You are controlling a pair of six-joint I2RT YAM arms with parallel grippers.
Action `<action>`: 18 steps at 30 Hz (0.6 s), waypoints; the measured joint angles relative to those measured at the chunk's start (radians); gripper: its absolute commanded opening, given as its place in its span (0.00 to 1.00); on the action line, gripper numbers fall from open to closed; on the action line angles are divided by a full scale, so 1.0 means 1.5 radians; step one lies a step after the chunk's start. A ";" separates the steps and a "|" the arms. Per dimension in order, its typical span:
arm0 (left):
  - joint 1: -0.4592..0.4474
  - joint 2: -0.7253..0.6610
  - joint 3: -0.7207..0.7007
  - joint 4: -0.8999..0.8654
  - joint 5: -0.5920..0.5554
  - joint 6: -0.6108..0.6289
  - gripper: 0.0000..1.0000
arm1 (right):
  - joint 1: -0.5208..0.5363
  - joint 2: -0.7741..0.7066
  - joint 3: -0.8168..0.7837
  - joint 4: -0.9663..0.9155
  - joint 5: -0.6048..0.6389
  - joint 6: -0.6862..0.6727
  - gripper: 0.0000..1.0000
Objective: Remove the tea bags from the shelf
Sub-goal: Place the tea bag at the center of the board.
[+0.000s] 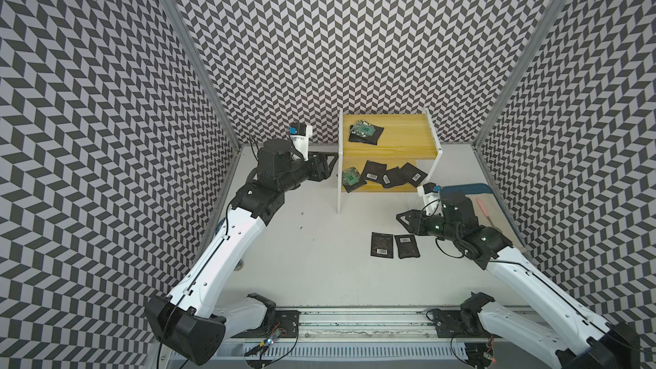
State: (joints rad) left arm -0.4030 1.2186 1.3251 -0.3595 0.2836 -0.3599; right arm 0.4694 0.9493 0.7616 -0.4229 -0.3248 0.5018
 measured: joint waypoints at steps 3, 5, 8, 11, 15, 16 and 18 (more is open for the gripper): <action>0.000 0.007 0.017 0.006 0.005 -0.001 0.68 | 0.001 0.000 0.036 -0.023 0.000 -0.011 0.49; 0.000 0.018 0.024 0.010 0.009 -0.001 0.68 | 0.004 0.001 0.066 -0.040 0.002 -0.019 0.53; 0.000 0.045 0.036 0.011 0.016 -0.001 0.68 | 0.009 0.004 0.115 -0.058 0.010 -0.033 0.57; 0.000 0.073 0.045 0.010 0.019 -0.001 0.65 | 0.010 0.019 0.173 -0.076 0.017 -0.048 0.59; 0.000 0.095 0.048 0.012 0.024 -0.003 0.62 | 0.013 0.048 0.244 -0.090 0.029 -0.067 0.60; -0.001 0.096 0.051 0.012 0.025 -0.003 0.61 | 0.013 0.053 0.257 -0.092 0.032 -0.070 0.65; -0.002 0.096 0.057 0.012 0.025 -0.003 0.61 | 0.014 0.063 0.285 -0.093 0.038 -0.080 0.72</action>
State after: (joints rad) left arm -0.4053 1.3632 1.4105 -0.3412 0.3218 -0.3645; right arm 0.4904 1.0439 1.1885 -0.5625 -0.2672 0.3820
